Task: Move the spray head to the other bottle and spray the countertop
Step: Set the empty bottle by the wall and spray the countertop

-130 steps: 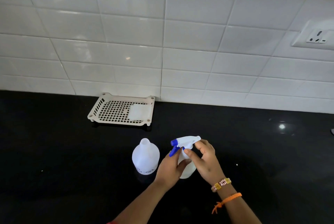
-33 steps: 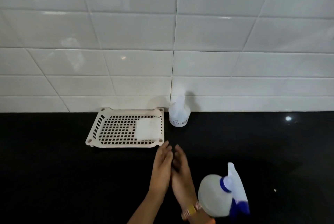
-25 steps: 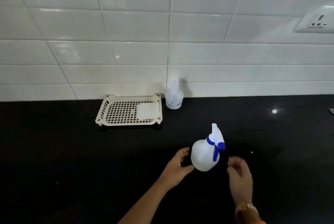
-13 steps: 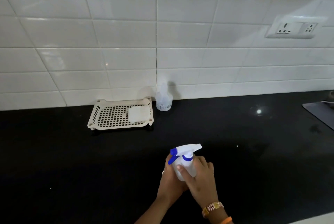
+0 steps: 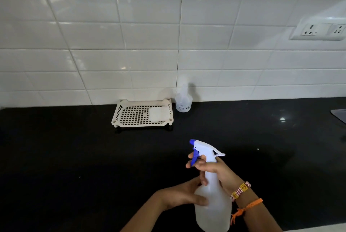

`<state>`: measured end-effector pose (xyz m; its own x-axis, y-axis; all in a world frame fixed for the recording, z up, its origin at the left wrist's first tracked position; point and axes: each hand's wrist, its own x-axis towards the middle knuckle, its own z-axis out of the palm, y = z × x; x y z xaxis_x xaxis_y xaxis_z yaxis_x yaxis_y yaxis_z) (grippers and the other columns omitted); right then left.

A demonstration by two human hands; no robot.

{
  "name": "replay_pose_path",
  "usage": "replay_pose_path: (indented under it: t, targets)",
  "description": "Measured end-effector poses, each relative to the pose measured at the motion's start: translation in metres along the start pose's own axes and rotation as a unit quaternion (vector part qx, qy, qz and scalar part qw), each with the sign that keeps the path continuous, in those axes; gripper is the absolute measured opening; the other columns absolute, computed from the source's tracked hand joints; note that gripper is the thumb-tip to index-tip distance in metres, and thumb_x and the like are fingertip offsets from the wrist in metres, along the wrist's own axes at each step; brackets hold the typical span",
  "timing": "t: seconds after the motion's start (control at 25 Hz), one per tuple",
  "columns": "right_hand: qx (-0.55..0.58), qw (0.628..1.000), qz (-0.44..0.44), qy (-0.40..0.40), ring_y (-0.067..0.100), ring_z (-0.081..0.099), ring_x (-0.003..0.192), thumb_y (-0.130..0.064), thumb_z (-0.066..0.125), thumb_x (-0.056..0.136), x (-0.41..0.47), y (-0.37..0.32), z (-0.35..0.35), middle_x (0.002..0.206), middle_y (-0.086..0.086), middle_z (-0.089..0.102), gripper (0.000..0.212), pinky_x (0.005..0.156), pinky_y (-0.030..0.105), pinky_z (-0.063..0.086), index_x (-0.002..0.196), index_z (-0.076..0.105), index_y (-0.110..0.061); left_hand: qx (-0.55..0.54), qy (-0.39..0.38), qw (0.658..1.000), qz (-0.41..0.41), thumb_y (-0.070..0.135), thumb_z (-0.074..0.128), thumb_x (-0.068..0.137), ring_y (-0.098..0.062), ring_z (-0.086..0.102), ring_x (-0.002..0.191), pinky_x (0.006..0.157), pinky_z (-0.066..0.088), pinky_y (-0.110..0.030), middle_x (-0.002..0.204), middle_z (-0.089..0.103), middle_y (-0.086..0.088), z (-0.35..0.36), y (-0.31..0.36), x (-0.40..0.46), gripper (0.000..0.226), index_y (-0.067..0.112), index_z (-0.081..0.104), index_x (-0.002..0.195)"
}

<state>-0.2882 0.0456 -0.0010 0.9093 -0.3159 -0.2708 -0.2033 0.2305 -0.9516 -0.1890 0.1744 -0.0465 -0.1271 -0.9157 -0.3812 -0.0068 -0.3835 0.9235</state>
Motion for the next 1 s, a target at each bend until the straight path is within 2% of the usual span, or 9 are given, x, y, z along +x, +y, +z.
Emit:
replay_pose_path:
  t: [0.08,0.12,0.16,0.2,0.28,0.36,0.44,0.6,1.0]
  targets:
    - [0.019,0.99,0.086,0.108,0.017,0.052,0.047,-0.031,0.069,0.076,-0.003,0.01,-0.012,0.09,0.014,0.07,0.037,0.043,0.024,0.04,0.104,0.067,-0.006,0.12,0.126,0.985,-0.019,0.051,0.041,0.091,-0.01,0.016,0.144,0.119,0.012,-0.033,0.153,0.028,0.006,-0.005,-0.015,0.005,0.053,0.033,0.033,0.141]
    - [0.025,0.979,0.131,0.152,0.017,0.049,0.043,-0.039,0.065,0.08,-0.004,0.015,-0.021,0.088,0.015,0.07,0.041,0.041,0.024,0.038,0.102,0.068,-0.005,0.228,0.227,0.945,-0.059,0.058,0.027,0.093,-0.011,0.005,0.146,0.119,0.004,-0.035,0.157,0.019,0.006,-0.01,-0.029,0.007,0.059,0.03,0.027,0.145]
    - [0.023,0.969,0.166,0.182,0.017,0.05,0.043,-0.046,0.062,0.082,-0.007,0.019,-0.029,0.086,0.015,0.07,0.046,0.042,0.023,0.038,0.1,0.069,-0.005,0.334,0.322,0.881,-0.093,0.063,0.01,0.09,-0.013,-0.002,0.146,0.117,0.0,-0.036,0.158,0.01,0.005,-0.015,-0.046,0.007,0.07,0.024,0.02,0.148]
    - [0.011,0.962,0.19,0.197,0.019,0.053,0.049,-0.053,0.059,0.082,-0.01,0.021,-0.036,0.085,0.015,0.07,0.051,0.044,0.023,0.038,0.099,0.07,-0.006,0.385,0.372,0.835,-0.127,0.065,-0.006,0.085,-0.016,-0.002,0.145,0.116,0.002,-0.038,0.158,0.008,0.001,-0.015,-0.059,0.003,0.082,0.017,0.016,0.148]
    - [-0.027,0.955,0.213,0.207,0.022,0.055,0.058,-0.063,0.056,0.079,-0.013,0.026,-0.044,0.08,0.013,0.07,0.059,0.048,0.024,0.038,0.094,0.072,-0.008,0.423,0.429,0.779,-0.172,0.063,-0.023,0.08,-0.02,0.011,0.142,0.114,0.017,-0.042,0.154,0.015,-0.006,-0.012,-0.085,0.0,0.096,0.007,0.02,0.144]
    - [-0.046,0.948,0.225,0.22,0.018,0.052,0.049,-0.066,0.052,0.079,-0.013,0.027,-0.045,0.073,0.011,0.067,0.064,0.046,0.024,0.039,0.087,0.071,-0.005,0.435,0.466,0.75,-0.177,0.066,-0.033,0.07,-0.017,-0.002,0.141,0.115,0.009,-0.037,0.153,-0.001,-0.004,-0.011,-0.096,0.003,0.1,0.007,0.003,0.143]
    - [-0.037,0.948,0.216,0.23,0.016,0.056,0.052,-0.062,0.051,0.082,-0.014,0.025,-0.05,0.076,0.012,0.065,0.06,0.046,0.025,0.041,0.086,0.07,-0.006,0.421,0.462,0.76,-0.179,0.067,-0.022,0.074,-0.014,-0.013,0.141,0.115,-0.002,-0.033,0.151,-0.016,-0.001,-0.012,-0.091,0.006,0.091,0.01,-0.009,0.144]
    - [0.017,0.945,0.187,0.267,0.022,0.062,0.075,-0.054,0.05,0.087,-0.022,0.025,-0.072,0.092,0.016,0.067,0.05,0.055,0.028,0.044,0.095,0.067,-0.007,0.429,0.467,0.75,-0.19,0.052,0.013,0.094,-0.014,-0.013,0.142,0.118,-0.001,-0.034,0.158,-0.008,-0.002,-0.008,-0.086,0.005,0.069,0.011,-0.003,0.147]
    - [0.004,0.918,0.146,0.369,0.024,0.061,0.074,-0.057,0.05,0.086,-0.048,0.026,-0.144,0.086,0.015,0.068,0.056,0.058,0.031,0.045,0.092,0.068,-0.004,0.43,0.486,0.737,-0.188,0.053,0.022,0.095,-0.013,-0.006,0.144,0.12,0.001,-0.036,0.159,-0.002,-0.001,-0.006,-0.089,0.008,0.069,0.013,0.002,0.148]
